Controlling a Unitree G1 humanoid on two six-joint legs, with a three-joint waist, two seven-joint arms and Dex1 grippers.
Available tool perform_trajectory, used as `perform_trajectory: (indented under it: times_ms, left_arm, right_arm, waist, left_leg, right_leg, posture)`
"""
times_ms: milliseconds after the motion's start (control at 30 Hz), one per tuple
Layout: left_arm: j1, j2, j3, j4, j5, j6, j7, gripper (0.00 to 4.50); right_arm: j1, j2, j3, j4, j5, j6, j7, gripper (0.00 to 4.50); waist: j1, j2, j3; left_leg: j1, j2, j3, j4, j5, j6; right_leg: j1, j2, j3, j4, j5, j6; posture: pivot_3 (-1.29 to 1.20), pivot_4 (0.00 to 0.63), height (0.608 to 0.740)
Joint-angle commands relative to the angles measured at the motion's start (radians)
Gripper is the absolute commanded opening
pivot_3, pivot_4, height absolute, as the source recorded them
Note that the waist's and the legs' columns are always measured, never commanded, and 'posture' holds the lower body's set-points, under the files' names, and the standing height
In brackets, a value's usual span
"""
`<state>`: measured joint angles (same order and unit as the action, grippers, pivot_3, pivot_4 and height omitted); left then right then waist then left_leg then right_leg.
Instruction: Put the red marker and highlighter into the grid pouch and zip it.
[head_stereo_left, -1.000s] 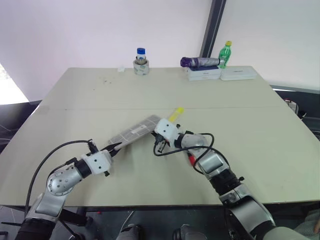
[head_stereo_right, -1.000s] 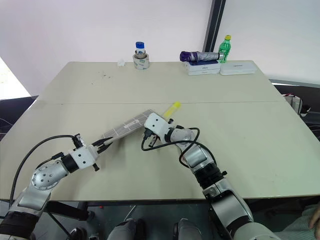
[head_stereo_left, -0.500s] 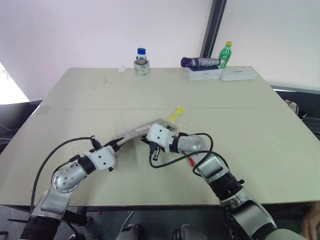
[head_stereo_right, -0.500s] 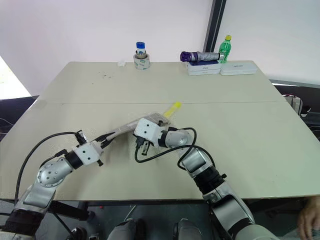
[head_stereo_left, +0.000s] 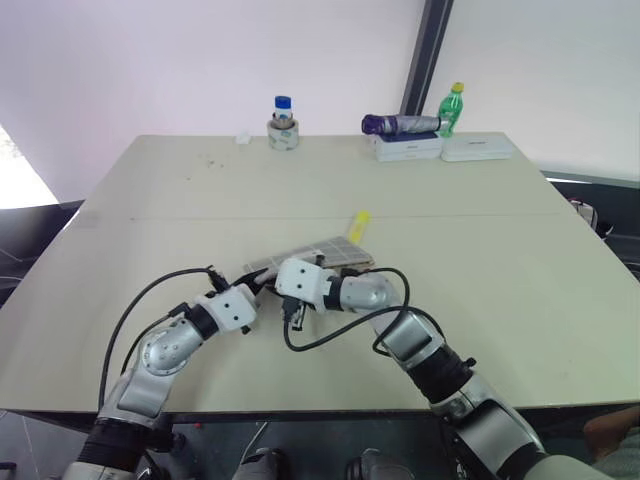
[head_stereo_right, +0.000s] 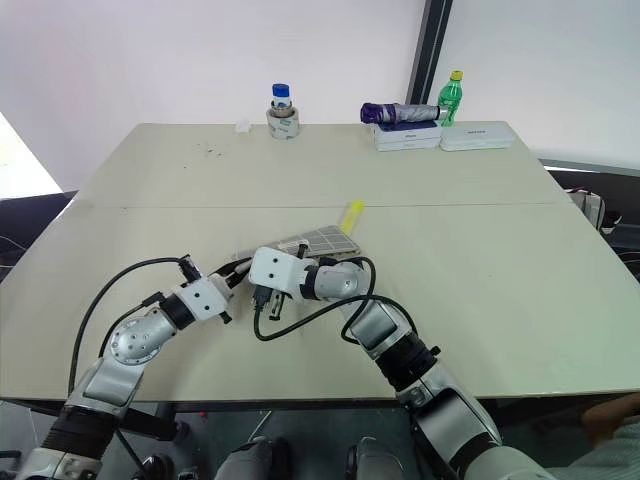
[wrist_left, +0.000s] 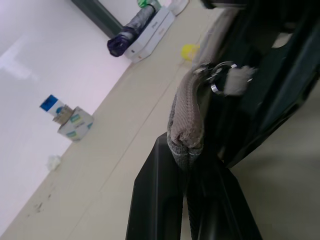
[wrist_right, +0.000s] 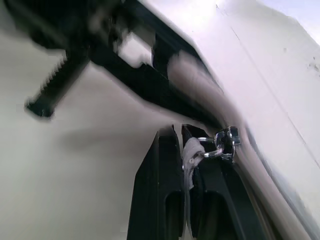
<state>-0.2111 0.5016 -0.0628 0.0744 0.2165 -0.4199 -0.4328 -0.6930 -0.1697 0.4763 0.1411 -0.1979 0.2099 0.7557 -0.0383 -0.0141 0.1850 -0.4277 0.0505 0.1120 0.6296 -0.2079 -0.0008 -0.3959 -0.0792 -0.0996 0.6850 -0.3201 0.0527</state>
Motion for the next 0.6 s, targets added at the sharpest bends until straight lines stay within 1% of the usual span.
perform_trajectory:
  times_ms: [33, 233, 433, 600]
  left_arm:
    - [0.002, 0.001, -0.032, -0.025, 0.025, -0.013, 0.001, 0.00]
    - [0.004, -0.004, -0.021, -0.020, 0.028, -0.001, 0.015, 0.00]
    - [-0.015, -0.018, -0.009, -0.023, -0.007, 0.024, 0.011, 0.00]
    - [-0.016, -0.019, -0.013, -0.029, -0.011, 0.025, 0.005, 0.00]
  right_arm:
    - [-0.042, 0.044, 0.029, -0.086, 0.012, -0.040, 0.016, 0.05]
    - [-0.034, 0.023, 0.049, -0.090, 0.008, -0.082, 0.060, 0.05]
    - [-0.044, 0.006, 0.052, -0.069, -0.005, -0.124, 0.102, 0.05]
    - [-0.066, -0.020, 0.078, -0.048, -0.069, -0.177, 0.103, 0.05]
  waist:
    - [0.000, 0.000, 0.000]
    - [0.001, 0.000, 0.000]
    - [0.000, 0.000, 0.000]
    - [0.000, 0.000, 0.000]
  left_leg:
    - [0.000, 0.000, 0.000, 0.000, 0.000, 0.000]
    - [0.000, 0.000, 0.000, 0.000, 0.000, 0.000]
    - [0.000, 0.000, 0.000, 0.000, 0.000, 0.000]
    - [0.000, 0.000, 0.000, 0.000, 0.000, 0.000]
  right_leg:
    - [0.000, 0.000, 0.000, 0.000, 0.000, 0.000]
    - [0.000, 0.000, 0.000, 0.000, 0.000, 0.000]
    - [0.000, 0.000, 0.000, 0.000, 0.000, 0.000]
    - [0.000, 0.000, 0.000, 0.000, 0.000, 0.000]
  posture:
    - [0.00, 0.150, 0.737]
    - [0.00, 0.150, 0.737]
    - [0.00, 0.150, 0.737]
    - [0.00, 0.150, 0.737]
